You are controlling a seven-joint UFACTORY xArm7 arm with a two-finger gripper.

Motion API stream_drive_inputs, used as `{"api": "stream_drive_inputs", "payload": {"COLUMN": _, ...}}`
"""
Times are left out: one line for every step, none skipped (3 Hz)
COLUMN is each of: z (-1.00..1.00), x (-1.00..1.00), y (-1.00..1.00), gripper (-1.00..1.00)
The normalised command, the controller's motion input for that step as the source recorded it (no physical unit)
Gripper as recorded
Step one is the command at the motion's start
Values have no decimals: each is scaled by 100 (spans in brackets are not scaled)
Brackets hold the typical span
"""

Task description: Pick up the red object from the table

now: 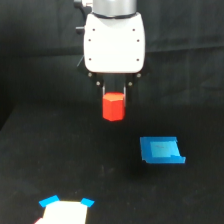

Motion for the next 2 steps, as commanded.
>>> {"api": "stream_drive_inputs", "payload": {"z": -37, "x": 61, "y": -25, "gripper": -80}}
{"api": "stream_drive_inputs", "payload": {"z": 30, "x": -33, "y": -30, "gripper": -43}}
